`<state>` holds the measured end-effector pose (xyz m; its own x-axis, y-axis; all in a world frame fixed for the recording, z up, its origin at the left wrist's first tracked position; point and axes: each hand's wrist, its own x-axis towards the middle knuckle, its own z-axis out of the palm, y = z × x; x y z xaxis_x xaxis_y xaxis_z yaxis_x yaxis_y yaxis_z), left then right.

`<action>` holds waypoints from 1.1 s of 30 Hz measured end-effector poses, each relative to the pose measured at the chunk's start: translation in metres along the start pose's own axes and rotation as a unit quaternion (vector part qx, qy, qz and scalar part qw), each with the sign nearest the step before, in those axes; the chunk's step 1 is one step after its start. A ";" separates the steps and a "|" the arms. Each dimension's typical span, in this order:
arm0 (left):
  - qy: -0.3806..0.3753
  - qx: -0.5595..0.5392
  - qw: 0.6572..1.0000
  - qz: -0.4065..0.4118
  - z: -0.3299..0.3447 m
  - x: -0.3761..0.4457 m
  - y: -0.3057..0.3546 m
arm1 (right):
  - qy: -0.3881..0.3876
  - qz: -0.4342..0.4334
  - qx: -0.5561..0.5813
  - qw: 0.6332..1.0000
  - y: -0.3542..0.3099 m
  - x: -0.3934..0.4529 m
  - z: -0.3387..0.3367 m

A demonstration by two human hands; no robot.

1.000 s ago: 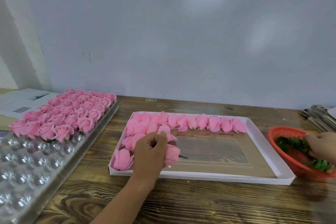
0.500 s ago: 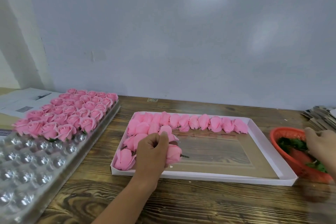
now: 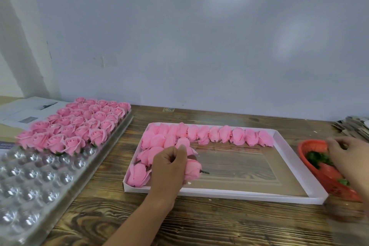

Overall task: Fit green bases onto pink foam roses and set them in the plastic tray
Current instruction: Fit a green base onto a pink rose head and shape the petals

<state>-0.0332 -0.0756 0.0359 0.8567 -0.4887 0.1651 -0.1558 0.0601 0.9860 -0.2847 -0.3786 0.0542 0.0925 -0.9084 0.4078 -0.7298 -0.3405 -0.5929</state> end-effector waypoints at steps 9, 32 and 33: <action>-0.001 -0.011 1.000 0.002 0.001 -0.001 0.000 | -0.084 0.023 0.073 0.994 -0.033 -0.024 -0.003; 0.020 -0.013 0.999 -0.034 0.000 0.003 -0.003 | -0.349 -0.015 0.357 0.866 -0.161 -0.157 0.030; 0.024 -0.015 0.999 -0.038 0.000 0.003 -0.003 | -0.347 -0.020 0.368 0.862 -0.163 -0.162 0.029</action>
<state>-0.0297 -0.0771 0.0338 0.8882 -0.4506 0.0896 -0.0746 0.0509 0.9959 -0.1609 -0.1829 0.0646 0.6772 -0.7318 0.0764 -0.1115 -0.2047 -0.9724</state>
